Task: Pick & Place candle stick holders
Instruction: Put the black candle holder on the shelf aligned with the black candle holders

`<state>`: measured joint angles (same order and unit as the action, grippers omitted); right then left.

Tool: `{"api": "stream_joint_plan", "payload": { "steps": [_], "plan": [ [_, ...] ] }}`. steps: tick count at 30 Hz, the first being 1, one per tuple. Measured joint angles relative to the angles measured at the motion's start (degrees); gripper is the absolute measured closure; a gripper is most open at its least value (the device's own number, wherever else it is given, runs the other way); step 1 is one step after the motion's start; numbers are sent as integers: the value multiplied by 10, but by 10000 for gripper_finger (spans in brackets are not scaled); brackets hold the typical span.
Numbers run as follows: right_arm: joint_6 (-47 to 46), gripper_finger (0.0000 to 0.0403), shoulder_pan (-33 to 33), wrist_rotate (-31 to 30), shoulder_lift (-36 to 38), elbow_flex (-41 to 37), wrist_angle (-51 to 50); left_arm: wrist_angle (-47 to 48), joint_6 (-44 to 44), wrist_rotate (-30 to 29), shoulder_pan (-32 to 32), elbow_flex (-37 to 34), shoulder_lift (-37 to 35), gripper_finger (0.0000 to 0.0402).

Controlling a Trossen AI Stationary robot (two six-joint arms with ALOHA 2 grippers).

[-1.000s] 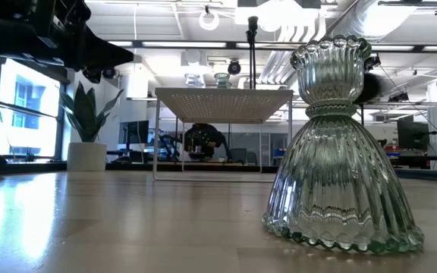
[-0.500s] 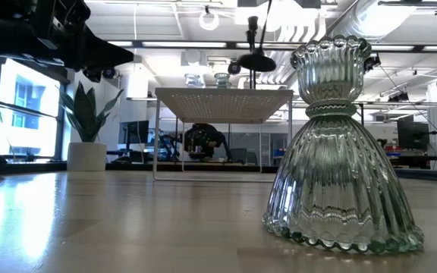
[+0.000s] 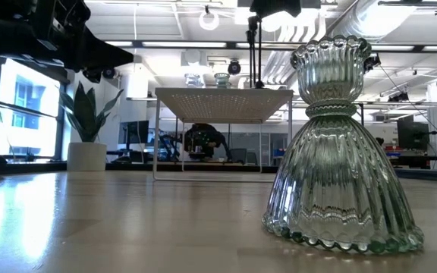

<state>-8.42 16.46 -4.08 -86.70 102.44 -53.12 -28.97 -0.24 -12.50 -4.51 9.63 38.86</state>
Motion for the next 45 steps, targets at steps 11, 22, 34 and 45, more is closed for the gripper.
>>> {"api": "stream_joint_plan", "payload": {
  "steps": [11,22,34,45],
  "plan": [
    [10,281,16,15,-4,-1,2,1,0,0,0,0,0,401],
    [11,281,28,15,-11,-2,-1,0,0,0,0,0,0,401],
    [20,277,31,13,-12,-2,-2,0,0,0,0,0,0,401],
    [14,235,30,13,-12,-2,7,0,0,0,0,0,0,401]
  ]
}}
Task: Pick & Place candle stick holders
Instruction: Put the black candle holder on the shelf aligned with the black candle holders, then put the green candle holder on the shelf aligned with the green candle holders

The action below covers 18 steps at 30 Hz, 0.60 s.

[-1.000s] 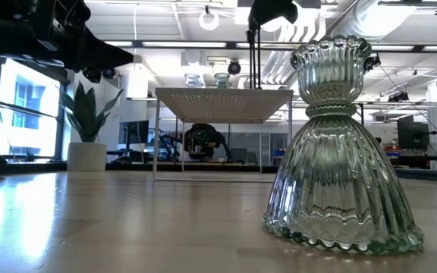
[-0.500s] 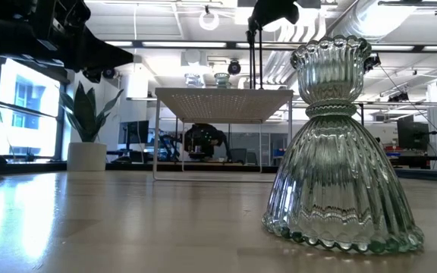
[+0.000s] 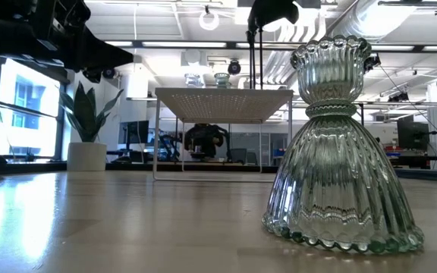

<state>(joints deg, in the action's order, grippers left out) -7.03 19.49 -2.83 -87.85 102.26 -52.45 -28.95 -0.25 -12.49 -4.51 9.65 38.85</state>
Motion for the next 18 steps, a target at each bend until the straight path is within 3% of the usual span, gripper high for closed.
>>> {"api": "stream_joint_plan", "payload": {
  "steps": [18],
  "plan": [
    [21,187,-16,-7,31,1,56,0,0,0,0,1,0,401]
  ]
}}
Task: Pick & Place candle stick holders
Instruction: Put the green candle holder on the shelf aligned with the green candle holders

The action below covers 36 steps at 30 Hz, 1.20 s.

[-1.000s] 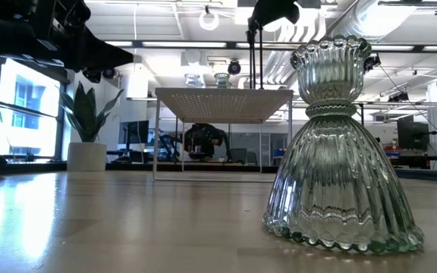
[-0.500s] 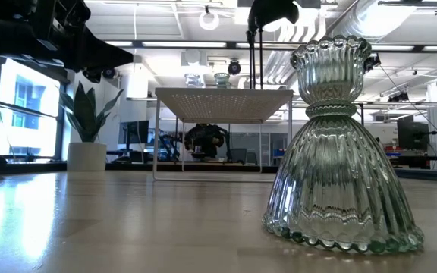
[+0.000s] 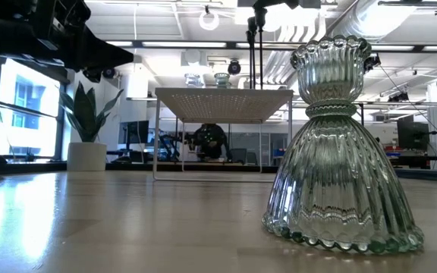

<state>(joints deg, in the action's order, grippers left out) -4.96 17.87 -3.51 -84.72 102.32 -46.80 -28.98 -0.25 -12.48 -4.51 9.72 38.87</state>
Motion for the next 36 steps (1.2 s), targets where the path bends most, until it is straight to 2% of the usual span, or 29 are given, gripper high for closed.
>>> {"api": "stream_joint_plan", "payload": {
  "steps": [5,8,11,14,16,20,23,26,30,36],
  "plan": [
    [21,210,-24,-36,42,0,4,0,0,0,0,0,0,401],
    [38,247,-61,-110,72,0,-21,3,0,0,0,0,0,401],
    [35,303,-123,-194,94,-8,-61,5,0,0,0,0,0,401],
    [15,373,-196,-247,119,-75,-56,9,0,4,0,0,1,401],
    [-4,394,-242,-261,136,-143,-26,15,-1,15,0,0,6,401],
    [-63,381,-320,-273,165,-301,96,22,-1,37,0,0,32,401],
    [-112,394,-367,-232,165,-404,214,-5,2,41,0,0,58,401],
    [-170,398,-414,-189,147,-469,309,-42,13,43,0,0,84,401],
    [-259,374,-471,-184,97,-467,327,-72,16,43,0,0,110,401],
    [-310,309,-527,-165,-14,-370,276,-90,19,40,0,2,129,401]
  ]
}}
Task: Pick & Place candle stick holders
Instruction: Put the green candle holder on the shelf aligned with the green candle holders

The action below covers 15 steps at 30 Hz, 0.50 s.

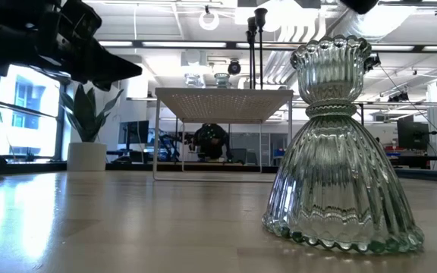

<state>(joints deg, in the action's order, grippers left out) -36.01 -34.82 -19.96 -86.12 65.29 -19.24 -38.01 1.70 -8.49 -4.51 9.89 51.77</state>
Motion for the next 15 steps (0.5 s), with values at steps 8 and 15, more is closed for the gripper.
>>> {"api": "stream_joint_plan", "payload": {
  "steps": [8,15],
  "plan": [
    [-2,182,-28,9,-134,142,-138,7,-4,0,0,3,0,401],
    [18,105,-28,13,-209,217,-194,28,-5,0,0,3,0,401]
  ]
}}
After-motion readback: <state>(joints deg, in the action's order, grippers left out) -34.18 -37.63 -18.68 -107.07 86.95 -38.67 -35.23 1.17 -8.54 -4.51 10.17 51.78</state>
